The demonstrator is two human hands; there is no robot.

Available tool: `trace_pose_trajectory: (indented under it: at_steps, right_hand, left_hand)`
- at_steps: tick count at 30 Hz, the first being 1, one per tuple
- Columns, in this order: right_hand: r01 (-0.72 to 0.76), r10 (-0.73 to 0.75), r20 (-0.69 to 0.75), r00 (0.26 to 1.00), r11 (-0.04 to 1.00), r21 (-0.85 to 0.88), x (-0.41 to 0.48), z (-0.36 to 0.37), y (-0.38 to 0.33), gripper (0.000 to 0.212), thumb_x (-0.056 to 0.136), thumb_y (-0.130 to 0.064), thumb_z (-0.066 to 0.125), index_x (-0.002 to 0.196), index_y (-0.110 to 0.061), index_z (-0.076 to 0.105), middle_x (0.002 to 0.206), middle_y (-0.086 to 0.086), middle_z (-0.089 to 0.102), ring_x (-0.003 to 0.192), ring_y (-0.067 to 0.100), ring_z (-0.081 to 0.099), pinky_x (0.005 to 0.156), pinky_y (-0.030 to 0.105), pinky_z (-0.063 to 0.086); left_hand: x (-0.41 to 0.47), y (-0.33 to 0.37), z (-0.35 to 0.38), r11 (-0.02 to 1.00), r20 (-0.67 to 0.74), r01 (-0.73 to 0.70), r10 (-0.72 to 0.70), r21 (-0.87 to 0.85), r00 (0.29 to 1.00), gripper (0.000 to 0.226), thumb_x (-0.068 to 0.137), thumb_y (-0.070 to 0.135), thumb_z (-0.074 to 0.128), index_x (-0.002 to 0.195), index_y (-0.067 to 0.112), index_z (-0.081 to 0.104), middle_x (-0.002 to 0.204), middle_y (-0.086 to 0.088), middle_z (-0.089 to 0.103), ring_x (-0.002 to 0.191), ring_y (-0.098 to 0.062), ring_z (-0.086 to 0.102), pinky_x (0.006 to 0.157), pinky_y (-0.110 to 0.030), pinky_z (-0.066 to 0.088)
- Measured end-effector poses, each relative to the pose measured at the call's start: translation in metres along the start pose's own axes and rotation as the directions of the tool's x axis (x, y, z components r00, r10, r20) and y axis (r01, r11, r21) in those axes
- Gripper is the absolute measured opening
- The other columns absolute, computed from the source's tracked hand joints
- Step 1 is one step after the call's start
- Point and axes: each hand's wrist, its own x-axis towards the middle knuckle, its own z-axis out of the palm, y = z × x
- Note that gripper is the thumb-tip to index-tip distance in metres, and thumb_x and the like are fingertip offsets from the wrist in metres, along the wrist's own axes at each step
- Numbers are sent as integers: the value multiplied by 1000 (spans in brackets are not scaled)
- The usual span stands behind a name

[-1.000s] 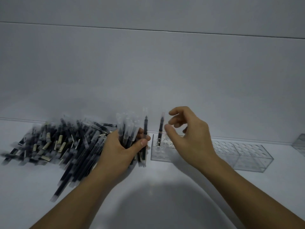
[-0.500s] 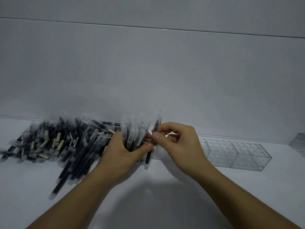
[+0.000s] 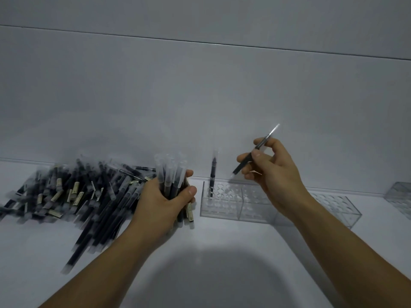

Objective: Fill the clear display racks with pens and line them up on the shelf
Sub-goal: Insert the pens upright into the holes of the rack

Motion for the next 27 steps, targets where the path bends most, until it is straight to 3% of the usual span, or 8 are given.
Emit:
trace_pose_trajectory:
  at_steps: [2, 3, 5, 7, 11, 17, 23, 27]
  right_hand:
    - [53, -50, 28, 998, 991, -126, 0, 7, -1, 17, 107, -9, 48, 120, -17, 53, 90, 6, 78, 75, 16, 69, 66, 24, 58]
    - [69, -63, 41, 997, 983, -171, -1, 11, 0, 16, 107, -10, 49, 120, -17, 53, 90, 4, 79, 80, 17, 72, 68, 25, 59]
    - [83, -73, 60, 996, 977, -197, -3, 16, 4, 15, 106, -9, 50, 120, -15, 53, 90, 4, 79, 86, 19, 75, 71, 29, 60]
    - [93, -80, 73, 994, 977, -191, -3, 17, 6, 15, 105, -7, 52, 118, -13, 53, 90, 6, 79, 86, 22, 76, 72, 32, 61]
    - [171, -152, 97, 984, 956, -238, -1, 16, 11, 17, 100, -6, 62, 114, -16, 59, 93, 11, 76, 82, 25, 76, 69, 33, 62]
    - [297, -233, 187, 954, 811, -504, -1, 18, 25, 23, 93, -7, 71, 107, -25, 70, 94, -12, 71, 84, 10, 68, 74, 23, 57]
    - [309, -242, 191, 951, 745, -591, 3, 20, 28, 23, 93, -6, 71, 108, -24, 71, 90, -11, 71, 87, 3, 66, 74, 13, 52]
    - [374, -256, 272, 928, 647, -664, 3, 21, 30, 17, 91, -5, 69, 100, -20, 71, 85, -11, 70, 83, 8, 64, 75, 20, 54]
  left_hand:
    - [1, 0, 0, 1000, -13, -7, 7, 23, 1000, 15, 87, -2, 71, 102, 0, 69, 84, -28, 69, 67, -33, 70, 57, -59, 59]
    - [1, 0, -1, 998, -21, -29, 30, 47, 999, 14, 86, -2, 72, 100, -5, 68, 83, -27, 70, 64, -28, 70, 53, -47, 59]
    - [1, 2, -1, 989, -20, -101, 104, 106, 994, 15, 85, -3, 73, 98, -9, 68, 81, -24, 71, 63, -17, 71, 54, -23, 55]
    - [1, 3, 0, 983, -10, -131, 134, 132, 991, 13, 85, -4, 72, 97, -9, 70, 81, -19, 73, 63, -12, 71, 56, -15, 53]
    - [1, 3, 0, 988, -7, -120, 121, 98, 993, 13, 86, -4, 69, 98, -8, 71, 80, -13, 76, 65, -14, 72, 58, -16, 55]
    - [0, 5, 0, 994, -24, -91, 93, 60, 995, 11, 87, -4, 67, 98, -4, 70, 82, -8, 77, 66, -15, 72, 59, -19, 56]
    - [0, 6, 0, 993, -21, -92, 94, 74, 995, 10, 87, -4, 67, 95, 1, 70, 82, -4, 78, 69, -16, 73, 60, -19, 56]
    - [0, 7, 1, 994, -23, -94, 95, 54, 995, 10, 85, -4, 67, 95, -3, 70, 84, -11, 77, 65, -14, 72, 59, -19, 56]
